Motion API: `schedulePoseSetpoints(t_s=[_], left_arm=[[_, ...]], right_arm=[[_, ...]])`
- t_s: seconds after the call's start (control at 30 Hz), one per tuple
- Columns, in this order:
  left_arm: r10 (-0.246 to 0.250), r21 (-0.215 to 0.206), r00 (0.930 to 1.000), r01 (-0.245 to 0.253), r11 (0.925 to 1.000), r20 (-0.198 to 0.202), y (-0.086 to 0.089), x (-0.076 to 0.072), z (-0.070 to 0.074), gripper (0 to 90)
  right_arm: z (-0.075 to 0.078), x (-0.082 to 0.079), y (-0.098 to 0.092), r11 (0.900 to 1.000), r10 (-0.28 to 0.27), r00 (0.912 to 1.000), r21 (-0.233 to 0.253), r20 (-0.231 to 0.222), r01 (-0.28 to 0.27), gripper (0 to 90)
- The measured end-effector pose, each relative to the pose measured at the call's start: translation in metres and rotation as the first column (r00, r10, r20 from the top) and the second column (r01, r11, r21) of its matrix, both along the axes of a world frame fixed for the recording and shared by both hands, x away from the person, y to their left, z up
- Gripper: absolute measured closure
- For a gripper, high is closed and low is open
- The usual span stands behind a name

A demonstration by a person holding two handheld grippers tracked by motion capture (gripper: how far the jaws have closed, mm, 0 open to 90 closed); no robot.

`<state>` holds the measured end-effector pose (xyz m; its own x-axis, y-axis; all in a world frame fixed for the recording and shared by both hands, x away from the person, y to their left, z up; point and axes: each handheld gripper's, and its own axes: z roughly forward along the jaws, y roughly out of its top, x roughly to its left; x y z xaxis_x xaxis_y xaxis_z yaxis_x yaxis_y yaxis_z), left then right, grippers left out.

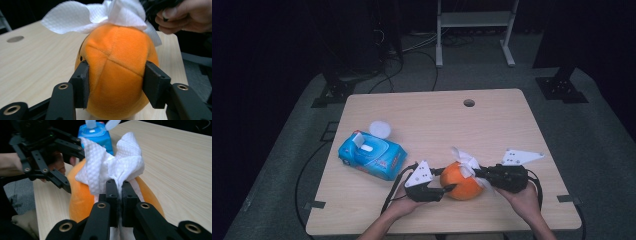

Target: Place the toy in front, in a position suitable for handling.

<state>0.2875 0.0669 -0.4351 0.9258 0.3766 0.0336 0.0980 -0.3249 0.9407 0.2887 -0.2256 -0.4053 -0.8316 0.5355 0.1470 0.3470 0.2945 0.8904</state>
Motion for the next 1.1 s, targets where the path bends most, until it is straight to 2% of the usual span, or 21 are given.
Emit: schedulePoseSetpoints(t_s=[0.13,0.23,0.33,0.43,0.5,0.63,0.7,0.77,0.83,0.87,0.93,0.97,1.03,1.1], left_arm=[[-0.008,0.008,0.9998,0.008,0.9999,0.016,0.003,-0.003,0.005,45.4],[-0.005,-0.018,1.0,0.005,0.9998,0.005,0.007,-0.003,0.01,45.4],[0.003,-0.017,0.9999,-0.003,0.9998,0.013,0.007,-0.002,0.013,45.5],[0.007,-0.001,0.9998,-0.007,1.0,0.018,0.008,-0.003,0.01,45.7],[0.009,-0.007,0.9999,-0.009,0.9999,0.011,0.008,-0.003,0.01,46.1],[0.013,-0.018,0.9999,-0.013,0.9998,0.01,0.008,-0.003,0.011,46.2],[0.011,-0.018,0.9999,-0.011,0.9998,0.012,0.008,-0.003,0.011,46.3],[0.011,-0.018,0.9998,-0.01,0.9998,0.014,0.007,-0.003,0.011,46.2],[0.013,-0.015,0.9998,-0.013,0.9998,0.017,0.008,-0.002,0.01,46.2],[0.014,-0.006,0.9998,-0.014,0.9999,0.012,0.008,-0.002,0.01,46.2],[0.019,-0.004,0.9998,-0.019,0.9998,0.008,0.011,0.0,0.007,45.8],[0.024,-0.006,0.9997,-0.024,0.9997,-0.001,0.012,0.0,0.006,45.5],[0.029,-0.017,0.9995,-0.029,0.9994,-0.013,0.014,0.002,0.005,44.5],[0.037,-0.022,0.9993,-0.037,0.9991,-0.012,0.016,0.003,0.004,43.7]], right_arm=[[-0.004,0.001,-0.006,1.0,-0.009,0.9994,0.014,-0.033,0.01,85.5],[0.003,-0.002,-0.004,1.0,-0.009,0.9999,0.026,-0.009,0.009,85.5],[0.011,-0.008,0.006,0.997,0.053,0.9982,0.064,0.028,-0.054,85.2],[0.007,-0.009,0.014,0.998,0.061,0.9978,0.025,0.026,-0.062,85.0],[0.0,-0.005,0.011,0.998,0.055,0.9985,0.034,-0.001,-0.055,85.1],[-0.004,-0.001,0.002,1.0,-0.004,0.9999,-0.003,-0.014,0.004,85.1],[0.0,-0.003,0.001,1.0,-0.008,1.0,0.017,0.002,0.008,85.0],[0.007,-0.007,0.005,0.998,0.02,0.9992,0.05,0.035,-0.022,85.0],[0.008,-0.008,0.01,0.999,0.035,0.9983,0.025,0.047,-0.036,85.0],[0.005,-0.007,0.012,0.999,0.038,0.9984,0.006,0.041,-0.038,84.7],[-0.004,-0.003,0.011,0.999,0.035,0.9994,0.002,0.006,-0.035,84.5],[-0.007,-0.001,0.009,1.0,0.023,0.9997,-0.016,0.0,-0.023,84.5],[-0.01,0.002,0.004,1.0,-0.003,0.9998,-0.021,-0.021,0.002,84.5],[-0.008,0.002,0.003,1.0,-0.013,0.9998,-0.019,-0.012,0.013,84.7]])
